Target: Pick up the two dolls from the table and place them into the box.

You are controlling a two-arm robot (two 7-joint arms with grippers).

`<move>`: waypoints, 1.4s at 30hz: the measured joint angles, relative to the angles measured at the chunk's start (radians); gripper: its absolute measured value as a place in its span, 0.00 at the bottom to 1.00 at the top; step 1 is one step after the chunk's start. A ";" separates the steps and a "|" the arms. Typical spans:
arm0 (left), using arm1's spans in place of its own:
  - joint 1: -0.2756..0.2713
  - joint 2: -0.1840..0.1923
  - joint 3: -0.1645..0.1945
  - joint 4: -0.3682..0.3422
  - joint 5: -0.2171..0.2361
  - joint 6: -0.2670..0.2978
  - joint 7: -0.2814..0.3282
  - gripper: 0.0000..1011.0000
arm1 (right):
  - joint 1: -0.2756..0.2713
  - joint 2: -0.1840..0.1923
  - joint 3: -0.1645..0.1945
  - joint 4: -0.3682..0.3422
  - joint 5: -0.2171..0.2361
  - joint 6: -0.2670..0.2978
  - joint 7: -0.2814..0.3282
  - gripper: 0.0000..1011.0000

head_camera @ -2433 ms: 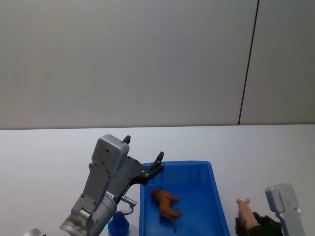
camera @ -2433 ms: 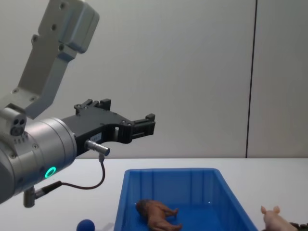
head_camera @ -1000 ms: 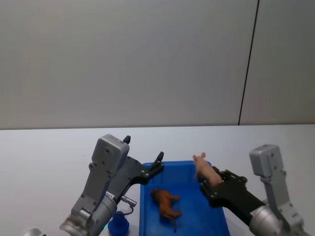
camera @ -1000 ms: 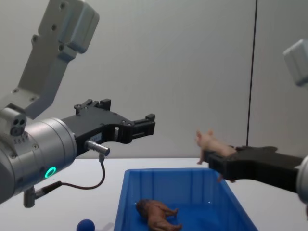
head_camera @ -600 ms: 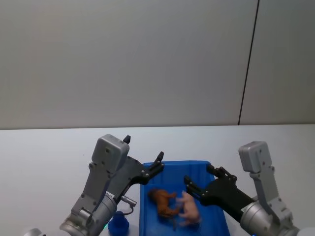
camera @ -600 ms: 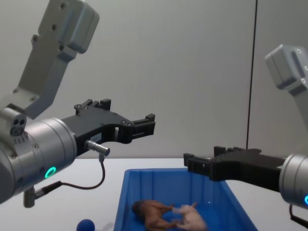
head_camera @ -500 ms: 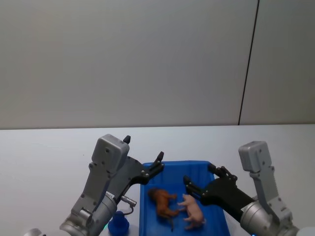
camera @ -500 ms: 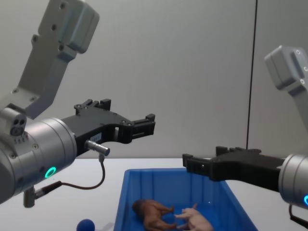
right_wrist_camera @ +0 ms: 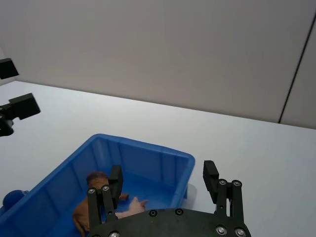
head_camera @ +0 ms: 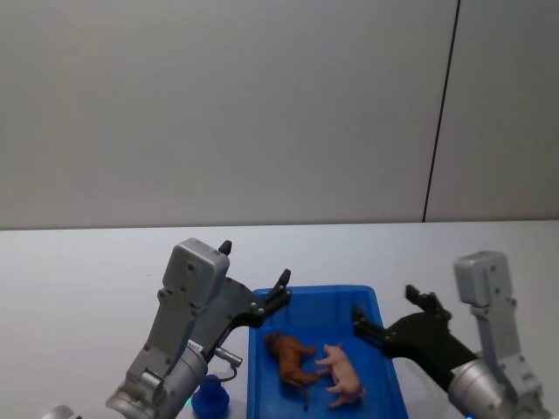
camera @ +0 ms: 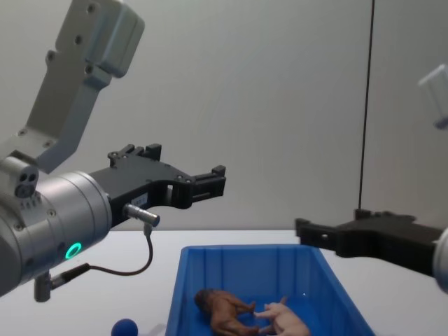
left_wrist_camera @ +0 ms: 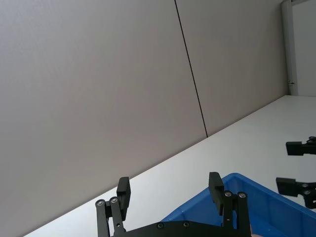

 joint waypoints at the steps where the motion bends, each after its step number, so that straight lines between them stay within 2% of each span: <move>1: 0.000 0.000 0.000 0.000 0.000 0.000 0.000 0.99 | -0.007 0.004 0.003 -0.008 0.004 -0.002 -0.013 0.99; 11: 0.000 0.000 0.000 0.000 0.000 0.000 0.000 0.99 | -0.048 0.029 0.021 -0.046 0.025 -0.015 -0.073 0.99; 22: 0.007 0.005 -0.004 -0.010 -0.006 0.016 0.006 0.99 | -0.067 0.040 0.029 -0.065 0.035 -0.020 -0.100 0.99; 29: 0.026 0.021 -0.014 -0.044 -0.035 0.070 0.036 0.99 | -0.073 0.044 0.031 -0.070 0.038 -0.022 -0.109 0.99; 42: 0.083 0.069 -0.043 -0.113 -0.117 0.208 0.107 0.99 | -0.078 0.047 0.033 -0.075 0.040 -0.023 -0.116 0.99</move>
